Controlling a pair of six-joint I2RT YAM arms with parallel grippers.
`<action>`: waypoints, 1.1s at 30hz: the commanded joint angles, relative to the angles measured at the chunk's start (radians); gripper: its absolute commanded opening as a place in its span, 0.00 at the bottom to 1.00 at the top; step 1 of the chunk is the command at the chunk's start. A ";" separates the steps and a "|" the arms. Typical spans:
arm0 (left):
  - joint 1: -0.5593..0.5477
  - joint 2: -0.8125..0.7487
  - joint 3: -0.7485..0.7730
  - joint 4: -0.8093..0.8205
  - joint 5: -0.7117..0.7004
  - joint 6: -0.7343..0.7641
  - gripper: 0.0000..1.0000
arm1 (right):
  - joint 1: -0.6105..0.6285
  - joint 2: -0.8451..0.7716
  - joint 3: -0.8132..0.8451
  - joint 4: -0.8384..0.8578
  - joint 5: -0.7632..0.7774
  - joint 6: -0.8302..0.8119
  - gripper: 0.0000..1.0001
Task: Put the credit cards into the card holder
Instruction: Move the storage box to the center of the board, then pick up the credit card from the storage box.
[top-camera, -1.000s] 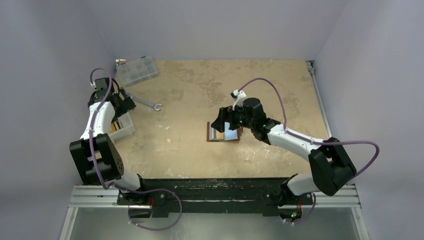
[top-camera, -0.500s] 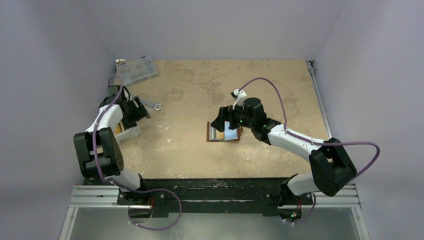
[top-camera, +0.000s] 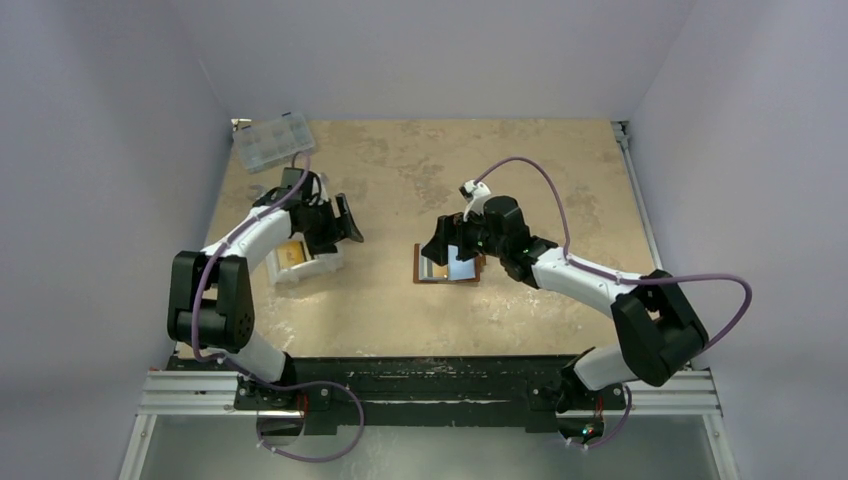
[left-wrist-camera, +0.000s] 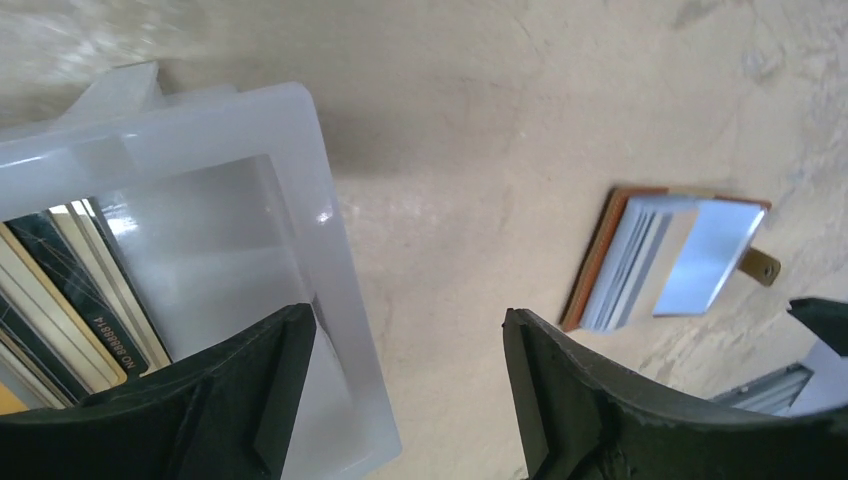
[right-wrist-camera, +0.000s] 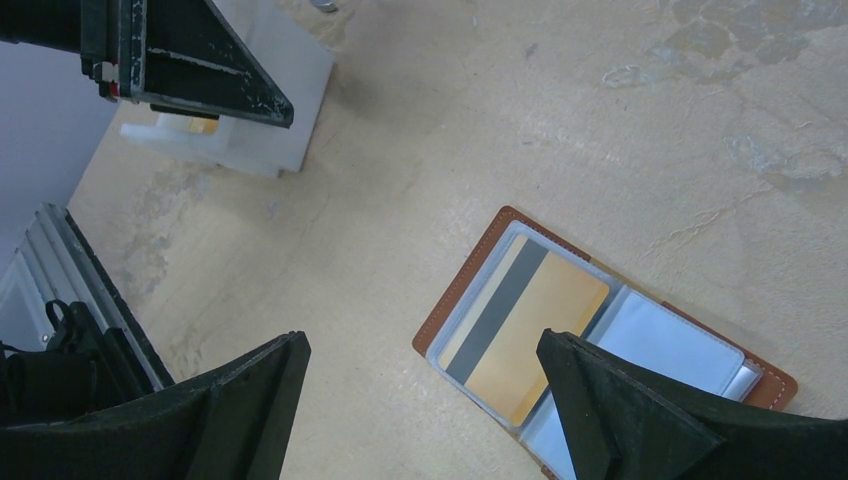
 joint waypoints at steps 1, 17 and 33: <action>-0.028 -0.022 0.050 -0.033 0.003 0.005 0.75 | -0.003 0.018 0.010 0.010 -0.007 -0.005 0.99; 0.086 -0.075 0.174 -0.192 -0.376 0.144 0.75 | -0.003 0.032 0.096 -0.093 0.003 0.023 0.99; 0.070 -0.051 -0.039 -0.085 -0.574 0.031 0.66 | -0.007 0.062 0.157 -0.164 0.139 -0.034 0.99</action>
